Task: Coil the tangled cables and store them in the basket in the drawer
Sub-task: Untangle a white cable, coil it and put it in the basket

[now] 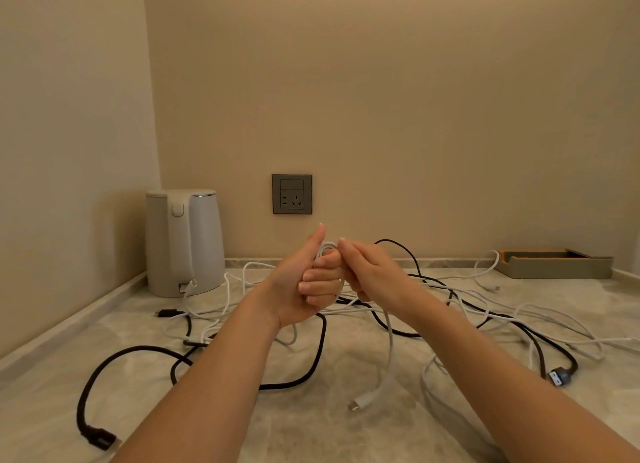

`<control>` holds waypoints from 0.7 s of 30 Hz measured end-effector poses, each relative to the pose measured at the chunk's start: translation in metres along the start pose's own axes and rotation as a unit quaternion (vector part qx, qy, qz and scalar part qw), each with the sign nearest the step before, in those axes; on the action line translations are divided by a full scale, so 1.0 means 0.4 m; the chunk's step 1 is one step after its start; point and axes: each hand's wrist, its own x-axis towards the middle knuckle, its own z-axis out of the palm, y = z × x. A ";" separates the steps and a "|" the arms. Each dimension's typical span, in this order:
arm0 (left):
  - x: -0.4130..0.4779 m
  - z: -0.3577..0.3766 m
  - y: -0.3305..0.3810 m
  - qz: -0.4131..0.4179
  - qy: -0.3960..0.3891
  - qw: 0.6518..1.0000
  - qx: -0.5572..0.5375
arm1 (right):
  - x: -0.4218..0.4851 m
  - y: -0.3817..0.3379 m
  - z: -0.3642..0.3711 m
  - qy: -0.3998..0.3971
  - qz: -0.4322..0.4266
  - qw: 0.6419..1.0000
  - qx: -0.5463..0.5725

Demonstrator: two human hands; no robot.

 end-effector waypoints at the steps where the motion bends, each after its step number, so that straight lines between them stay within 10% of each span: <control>1: 0.000 -0.001 -0.001 0.003 0.003 1.000 -0.016 | -0.001 -0.006 0.004 -0.005 0.011 0.999 0.035; 21: 0.018 0.025 -0.012 0.048 0.110 0.993 0.019 | 0.014 0.038 0.012 0.063 -0.022 0.997 -0.045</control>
